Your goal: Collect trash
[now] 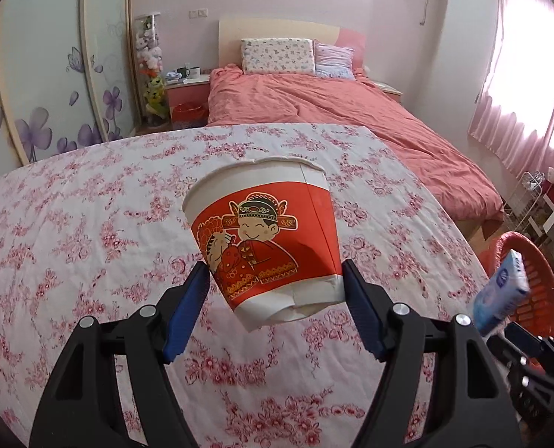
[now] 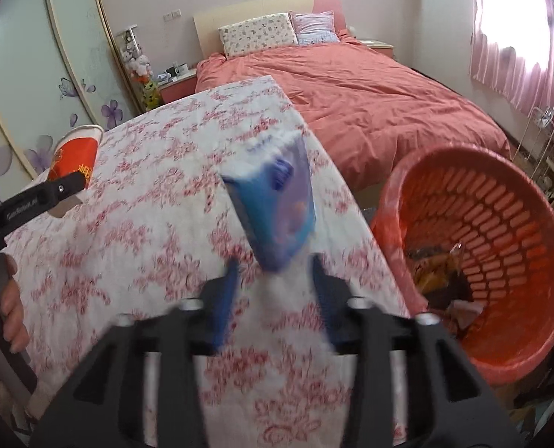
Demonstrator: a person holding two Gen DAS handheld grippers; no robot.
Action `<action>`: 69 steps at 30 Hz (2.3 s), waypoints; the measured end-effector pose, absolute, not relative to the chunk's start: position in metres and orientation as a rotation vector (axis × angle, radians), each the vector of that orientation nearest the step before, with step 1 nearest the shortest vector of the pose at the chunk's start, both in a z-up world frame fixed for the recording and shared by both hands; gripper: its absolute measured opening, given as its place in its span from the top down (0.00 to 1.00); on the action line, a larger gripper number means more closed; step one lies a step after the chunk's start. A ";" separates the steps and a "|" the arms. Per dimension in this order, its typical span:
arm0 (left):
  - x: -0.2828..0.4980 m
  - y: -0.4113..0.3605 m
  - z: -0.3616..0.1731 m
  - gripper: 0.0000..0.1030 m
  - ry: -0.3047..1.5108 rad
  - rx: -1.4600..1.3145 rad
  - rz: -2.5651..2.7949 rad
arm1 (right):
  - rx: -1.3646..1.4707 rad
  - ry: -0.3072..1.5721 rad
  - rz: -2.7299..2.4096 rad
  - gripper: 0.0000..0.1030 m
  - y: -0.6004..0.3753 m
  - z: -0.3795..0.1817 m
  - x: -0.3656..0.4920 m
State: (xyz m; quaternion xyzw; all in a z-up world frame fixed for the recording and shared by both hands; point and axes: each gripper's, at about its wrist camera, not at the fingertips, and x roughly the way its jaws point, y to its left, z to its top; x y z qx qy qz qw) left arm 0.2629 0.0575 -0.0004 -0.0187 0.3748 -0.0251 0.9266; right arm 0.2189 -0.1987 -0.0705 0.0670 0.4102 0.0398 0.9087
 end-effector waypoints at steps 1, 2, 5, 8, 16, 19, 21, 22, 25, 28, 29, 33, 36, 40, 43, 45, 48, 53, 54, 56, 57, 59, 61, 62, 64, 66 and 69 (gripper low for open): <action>0.263 0.059 -0.001 0.31 0.769 -0.040 -0.052 | 0.144 0.837 0.088 0.48 -0.200 -0.071 0.216; 0.262 0.059 -0.001 0.31 0.770 -0.043 -0.053 | 0.144 0.832 0.083 0.48 -0.201 -0.071 0.215; 0.260 0.060 -0.002 0.31 0.769 -0.052 -0.050 | 0.165 0.821 0.069 0.48 -0.205 -0.069 0.221; 0.260 0.063 -0.003 0.31 0.771 -0.058 -0.051 | 0.198 0.821 0.090 0.48 -0.205 -0.068 0.233; 0.261 0.071 -0.007 0.31 0.781 -0.068 -0.046 | 0.208 0.844 0.128 0.34 -0.190 -0.075 0.265; 0.261 0.074 -0.007 0.31 0.787 -0.072 -0.047 | 0.124 0.853 0.129 0.26 -0.176 -0.079 0.275; 0.261 0.075 -0.008 0.31 0.790 -0.073 -0.044 | 0.076 0.851 0.130 0.23 -0.171 -0.080 0.281; 0.262 0.076 -0.008 0.31 0.792 -0.075 -0.043 | 0.064 0.859 0.135 0.23 -0.170 -0.082 0.285; 0.263 0.080 -0.009 0.31 0.800 -0.084 -0.040 | 0.093 0.894 0.175 0.29 -0.170 -0.085 0.289; 0.263 0.081 -0.010 0.31 0.802 -0.083 -0.038 | 0.143 0.913 0.261 0.32 -0.169 -0.085 0.281; 0.263 0.081 -0.010 0.31 0.803 -0.083 -0.038 | 0.146 0.914 0.276 0.32 -0.168 -0.084 0.278; 0.262 0.081 -0.010 0.31 0.802 -0.083 -0.040 | 0.089 0.901 0.257 0.31 -0.156 -0.084 0.273; 0.261 0.081 -0.009 0.31 0.801 -0.081 -0.044 | 0.064 0.905 0.231 0.31 -0.148 -0.084 0.275; 0.259 0.082 -0.007 0.31 0.797 -0.082 -0.043 | -0.010 0.906 0.200 0.43 -0.138 -0.086 0.279; 0.257 0.082 -0.004 0.31 0.793 -0.083 -0.043 | -0.003 0.899 0.199 0.45 -0.140 -0.086 0.278; 0.256 0.080 -0.003 0.31 0.789 -0.081 -0.045 | 0.017 0.894 0.197 0.47 -0.144 -0.084 0.276; 0.254 0.078 0.000 0.31 0.783 -0.077 -0.048 | 0.043 0.867 0.196 0.48 -0.151 -0.077 0.269; 0.252 0.071 0.004 0.31 0.776 -0.076 -0.059 | 0.081 0.817 0.194 0.49 -0.161 -0.061 0.258; 0.251 0.069 0.005 0.31 0.774 -0.073 -0.062 | 0.085 0.807 0.192 0.49 -0.162 -0.057 0.255; 0.249 0.065 0.007 0.31 0.769 -0.069 -0.070 | 0.094 0.778 0.186 0.49 -0.166 -0.047 0.250; 0.248 0.062 0.009 0.31 0.766 -0.067 -0.075 | 0.096 0.766 0.182 0.49 -0.167 -0.043 0.248; 0.247 0.058 0.012 0.31 0.759 -0.064 -0.084 | 0.105 0.733 0.173 0.49 -0.173 -0.032 0.242; 0.245 0.052 0.016 0.31 0.748 -0.062 -0.099 | 0.112 0.703 0.165 0.49 -0.179 -0.022 0.235; 0.243 0.048 0.019 0.31 0.743 -0.059 -0.107 | 0.116 0.688 0.158 0.49 -0.182 -0.016 0.232; 0.240 0.038 0.024 0.31 0.730 -0.053 -0.130 | 0.129 0.659 0.144 0.49 -0.192 -0.006 0.224; 0.236 0.028 0.029 0.31 0.719 -0.048 -0.156 | 0.146 0.631 0.127 0.49 -0.203 0.002 0.217; 0.231 0.011 0.035 0.31 0.706 -0.043 -0.202 | 0.160 0.584 0.085 0.49 -0.221 0.013 0.204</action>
